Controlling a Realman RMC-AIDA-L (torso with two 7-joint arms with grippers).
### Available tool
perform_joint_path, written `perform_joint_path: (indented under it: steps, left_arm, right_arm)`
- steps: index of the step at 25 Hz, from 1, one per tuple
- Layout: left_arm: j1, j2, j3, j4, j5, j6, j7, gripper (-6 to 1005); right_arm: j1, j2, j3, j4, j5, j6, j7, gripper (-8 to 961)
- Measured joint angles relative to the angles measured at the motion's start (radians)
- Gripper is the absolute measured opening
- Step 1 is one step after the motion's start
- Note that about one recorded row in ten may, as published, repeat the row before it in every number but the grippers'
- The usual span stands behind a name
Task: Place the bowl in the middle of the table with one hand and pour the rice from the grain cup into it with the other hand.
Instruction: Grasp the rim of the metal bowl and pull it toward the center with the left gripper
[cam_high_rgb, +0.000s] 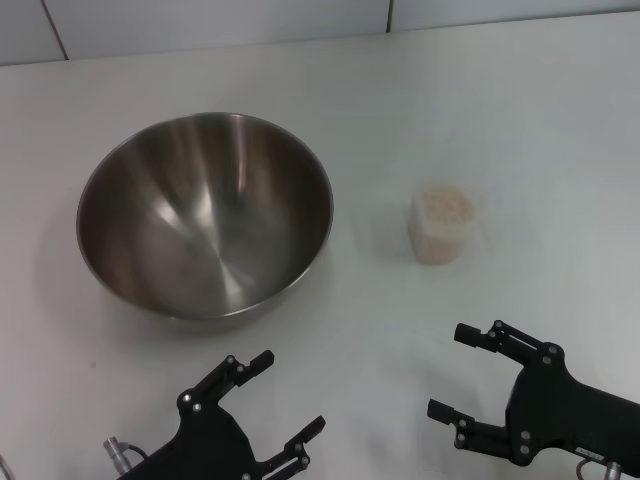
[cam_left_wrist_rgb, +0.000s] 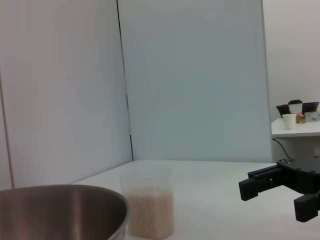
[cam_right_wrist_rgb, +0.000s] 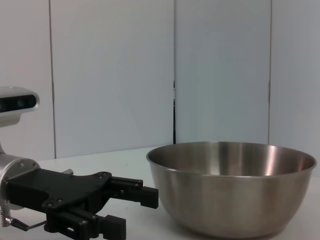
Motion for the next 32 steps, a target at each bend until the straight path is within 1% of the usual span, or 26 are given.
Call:
perform_joint_path:
  steps: [9, 11, 13, 14, 15, 16, 18, 19, 20, 22, 23, 24, 26, 27, 29, 30, 31, 32]
  left_arm:
    - [0.003, 0.000, -0.001, -0.002, 0.000, -0.001, 0.000, 785]
    - [0.016, 0.003, -0.008, -0.018, 0.000, 0.051, -0.008, 785]
    - [0.028, 0.008, -0.043, -0.036, -0.003, 0.136, -0.051, 785]
    - [0.026, 0.011, -0.099, -0.033, -0.001, 0.223, -0.140, 785]
    - [0.026, 0.011, -0.099, -0.033, -0.001, 0.223, -0.140, 785]
    - [0.016, 0.013, -0.133, -0.026, -0.001, 0.262, -0.186, 785]
    - [-0.007, 0.026, -0.188, -0.016, -0.001, 0.315, -0.255, 785]
    - [-0.043, 0.069, -0.263, -0.023, 0.003, 0.302, -0.364, 785]
    - [-0.043, 0.069, -0.263, -0.023, 0.003, 0.302, -0.364, 785]
    - [-0.079, 0.115, -0.318, -0.026, 0.004, 0.253, -0.493, 785]
    - [-0.113, 0.157, -0.350, -0.026, 0.006, 0.201, -0.612, 785]
    - [-0.139, 0.191, -0.366, -0.026, 0.002, 0.164, -0.680, 785]
    - [-0.178, 0.241, -0.378, -0.029, 0.005, 0.089, -0.782, 785]
    - [-0.194, 0.260, -0.383, -0.032, 0.011, 0.051, -0.826, 785]
    - [-0.244, 0.310, -0.392, -0.032, 0.058, -0.068, -0.951, 785]
    - [-0.244, 0.310, -0.392, -0.032, 0.058, -0.068, -0.951, 785]
    - [-0.259, 0.323, -0.395, -0.031, 0.082, -0.099, -0.981, 785]
    - [-0.269, 0.331, -0.398, -0.031, 0.103, -0.120, -1.000, 785]
  right_arm:
    - [-0.001, 0.000, 0.000, 0.000, 0.000, 0.000, 0.000, 825]
    - [-0.001, 0.000, 0.001, 0.000, 0.000, 0.000, 0.000, 825]
    - [-0.002, 0.000, 0.001, 0.000, 0.000, 0.000, 0.000, 824]
    - [-0.002, 0.000, 0.001, 0.000, 0.000, 0.000, 0.000, 824]
    - [-0.002, 0.000, 0.001, 0.000, 0.000, 0.000, 0.000, 824]
    - [-0.003, 0.000, 0.000, 0.000, 0.000, 0.000, 0.000, 824]
    - [-0.003, 0.000, -0.001, 0.000, 0.000, -0.002, 0.000, 824]
    - [-0.003, 0.000, 0.000, 0.000, 0.000, -0.005, 0.000, 824]
    - [-0.003, 0.000, 0.000, 0.000, 0.000, -0.005, 0.000, 824]
    - [-0.001, 0.000, 0.000, 0.000, 0.000, -0.008, 0.000, 825]
    - [0.000, 0.000, 0.000, -0.001, 0.000, -0.009, 0.000, 826]
    - [0.001, 0.000, -0.002, -0.001, 0.000, -0.011, 0.000, 826]
    - [0.001, 0.000, -0.002, -0.002, 0.000, -0.012, 0.000, 826]
    - [0.002, 0.000, -0.001, -0.002, 0.001, -0.012, 0.000, 825]
    - [0.000, 0.000, 0.003, -0.001, 0.003, -0.019, 0.000, 825]
    - [0.000, 0.000, 0.003, -0.001, 0.003, -0.019, 0.000, 825]
    - [-0.001, 0.000, 0.004, -0.001, 0.003, -0.022, 0.000, 825]
    - [-0.002, 0.000, 0.004, -0.001, 0.004, -0.025, 0.000, 826]
